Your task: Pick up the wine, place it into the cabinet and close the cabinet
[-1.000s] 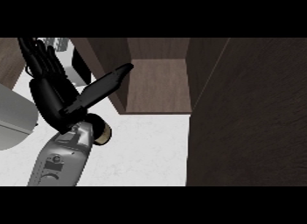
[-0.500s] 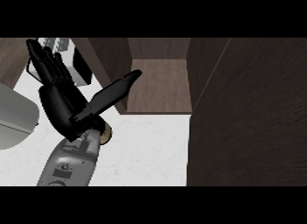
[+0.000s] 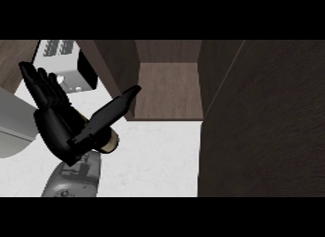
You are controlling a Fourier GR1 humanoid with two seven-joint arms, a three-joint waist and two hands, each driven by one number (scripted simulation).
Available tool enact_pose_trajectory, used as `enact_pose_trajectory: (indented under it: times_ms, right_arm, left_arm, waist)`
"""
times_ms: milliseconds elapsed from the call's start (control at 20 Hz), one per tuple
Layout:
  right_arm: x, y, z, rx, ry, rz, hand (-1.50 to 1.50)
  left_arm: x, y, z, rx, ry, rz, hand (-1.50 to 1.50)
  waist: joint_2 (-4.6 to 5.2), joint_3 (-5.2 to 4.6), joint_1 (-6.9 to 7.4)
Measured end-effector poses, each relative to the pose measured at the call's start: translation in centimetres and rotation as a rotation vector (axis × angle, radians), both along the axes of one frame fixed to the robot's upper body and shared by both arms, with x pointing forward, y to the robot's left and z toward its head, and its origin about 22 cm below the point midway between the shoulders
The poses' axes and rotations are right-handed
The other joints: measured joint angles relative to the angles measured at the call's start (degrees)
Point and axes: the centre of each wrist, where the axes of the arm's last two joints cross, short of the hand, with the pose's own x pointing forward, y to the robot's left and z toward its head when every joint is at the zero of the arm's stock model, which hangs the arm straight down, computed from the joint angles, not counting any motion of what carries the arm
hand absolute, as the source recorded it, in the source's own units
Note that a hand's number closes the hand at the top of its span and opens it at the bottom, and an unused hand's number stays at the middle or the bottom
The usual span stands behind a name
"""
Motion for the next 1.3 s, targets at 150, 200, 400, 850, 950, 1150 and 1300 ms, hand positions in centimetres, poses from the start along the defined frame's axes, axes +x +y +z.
enact_pose_trajectory:
  times_ms: [150, 200, 400, 850, 950, 1150, 1300]
  right_arm:
    - [0.0, 0.2, -0.1, 0.003, -0.002, 0.003, -1.5]
    - [0.1, 0.2, 0.0, 0.003, -0.003, 0.002, -1.5]
    - [0.2, 0.7, -0.1, 0.011, -0.002, 0.005, -1.5]
    - [0.1, 0.8, 0.1, 0.016, 0.004, 0.014, -1.5]
    - [-0.2, 0.8, -0.3, 0.025, 0.005, 0.013, -1.5]
    - [0.1, 0.8, -0.2, 0.022, 0.001, 0.006, -1.5]
    - [-0.2, 1.1, -0.1, 0.013, 0.004, 0.013, -1.5]
  left_arm:
    - [-0.2, 0.6, -0.7, -0.001, 0.015, 0.026, -1.5]
    - [-0.8, 0.8, -1.0, -0.001, 0.021, 0.033, -1.5]
    - [-1.9, 1.3, -2.4, -0.009, 0.035, 0.055, -1.5]
    - [-4.5, 3.0, -5.2, -0.043, 0.099, 0.091, -1.5]
    - [-4.8, 3.5, -5.7, -0.052, 0.107, 0.097, -1.5]
    - [-5.4, 4.1, -7.9, -0.059, 0.123, 0.107, -1.5]
    - [-6.1, 4.4, -9.3, -0.064, 0.136, 0.11, -1.5]
  waist:
    - [0.03, 0.0, -0.03]
    - [0.03, 0.01, 0.02]
    - [0.05, -0.01, 0.02]
    - [0.07, -0.03, 0.07]
    - [0.06, -0.04, 0.03]
    - [0.07, -0.05, 0.05]
    - [0.05, -0.06, 0.07]
